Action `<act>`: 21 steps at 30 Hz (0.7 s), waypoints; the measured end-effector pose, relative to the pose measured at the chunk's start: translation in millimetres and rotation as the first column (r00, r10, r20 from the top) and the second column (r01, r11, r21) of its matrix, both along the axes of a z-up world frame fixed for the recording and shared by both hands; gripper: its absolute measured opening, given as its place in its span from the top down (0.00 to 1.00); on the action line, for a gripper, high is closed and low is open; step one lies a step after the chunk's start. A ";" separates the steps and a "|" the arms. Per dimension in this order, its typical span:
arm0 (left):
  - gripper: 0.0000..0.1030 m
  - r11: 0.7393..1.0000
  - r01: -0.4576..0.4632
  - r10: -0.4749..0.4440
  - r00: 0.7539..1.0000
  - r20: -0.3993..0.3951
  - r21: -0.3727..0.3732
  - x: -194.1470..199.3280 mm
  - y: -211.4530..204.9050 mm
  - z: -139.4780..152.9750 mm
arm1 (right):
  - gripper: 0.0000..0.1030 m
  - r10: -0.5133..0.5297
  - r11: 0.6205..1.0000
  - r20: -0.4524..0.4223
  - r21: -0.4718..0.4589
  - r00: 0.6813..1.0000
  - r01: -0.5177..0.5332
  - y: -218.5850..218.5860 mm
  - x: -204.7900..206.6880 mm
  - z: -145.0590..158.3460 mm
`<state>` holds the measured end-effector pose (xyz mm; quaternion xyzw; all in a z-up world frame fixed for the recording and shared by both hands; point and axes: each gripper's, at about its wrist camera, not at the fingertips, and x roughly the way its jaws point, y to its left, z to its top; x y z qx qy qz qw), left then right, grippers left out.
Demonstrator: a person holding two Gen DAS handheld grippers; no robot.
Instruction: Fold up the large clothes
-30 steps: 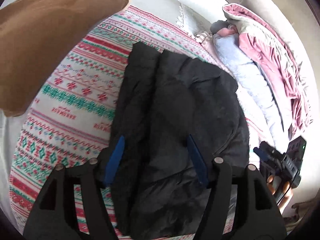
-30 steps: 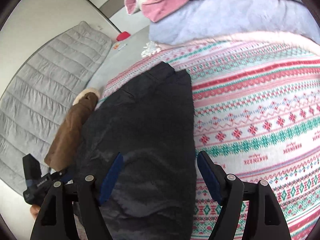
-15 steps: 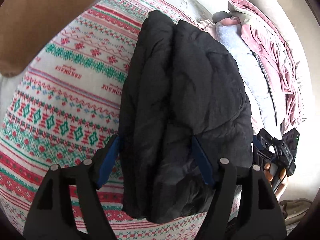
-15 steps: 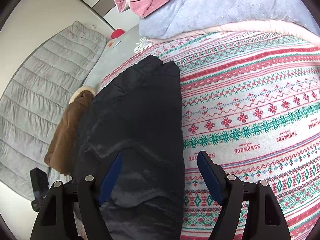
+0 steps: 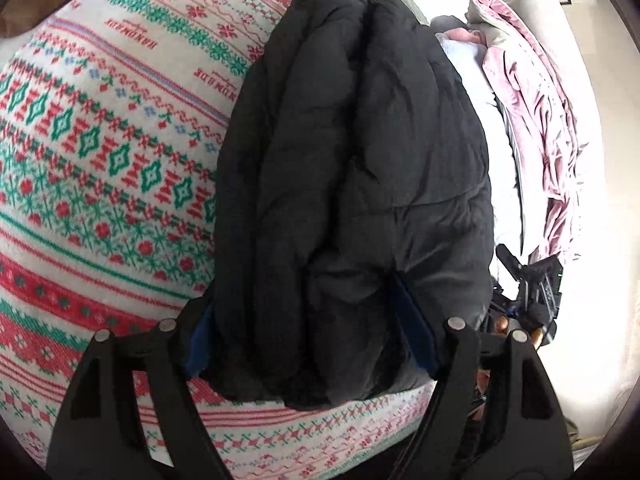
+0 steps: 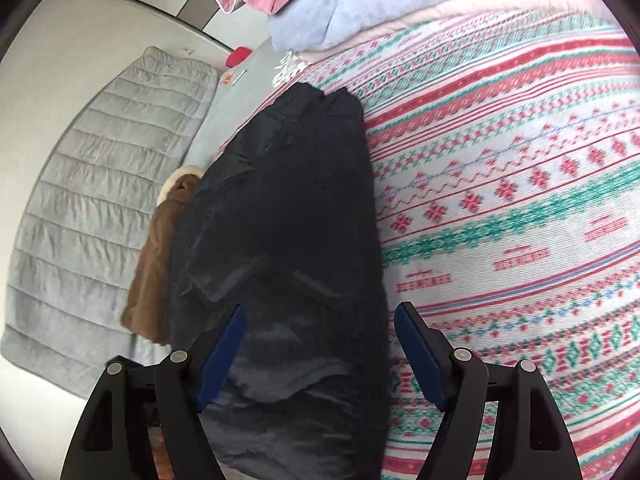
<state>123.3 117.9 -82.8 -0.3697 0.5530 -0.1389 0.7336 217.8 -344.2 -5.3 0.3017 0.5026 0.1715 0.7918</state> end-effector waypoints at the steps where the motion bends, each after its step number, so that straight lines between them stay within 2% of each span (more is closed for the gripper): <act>1: 0.23 1.000 -0.010 0.010 1.000 -0.006 -0.007 -1.4 1.1 -0.5 | 0.25 -0.004 1.000 -0.003 0.011 1.000 0.004 -0.1 1.4 -0.3; 5: 0.23 0.998 -0.050 0.049 0.998 -0.025 -0.046 -15.9 8.7 -4.2 | 0.24 -0.017 0.998 -0.009 0.064 1.000 0.018 -6.3 17.9 -0.1; 9: 0.23 0.999 -0.025 0.025 1.000 -0.003 -0.028 -18.1 3.8 -5.2 | 0.18 -0.060 0.995 0.004 0.075 0.998 0.059 -14.5 43.3 -1.6; 14: 0.23 1.000 -0.019 0.019 1.000 0.007 -0.019 -17.9 -3.5 -2.7 | 0.18 -0.047 0.995 -0.044 0.084 0.998 0.051 -10.5 75.6 -23.7; 17: 0.23 1.000 -0.007 0.007 1.000 0.024 0.006 -17.7 -8.7 -1.4 | 0.18 -0.052 0.993 -0.046 0.106 0.998 0.057 -5.1 89.2 -32.9; 21: 0.23 0.999 0.005 -0.006 0.999 0.043 0.033 -17.8 -15.3 -1.0 | 0.17 -0.010 0.993 -0.033 0.119 0.999 0.014 6.2 101.0 -41.2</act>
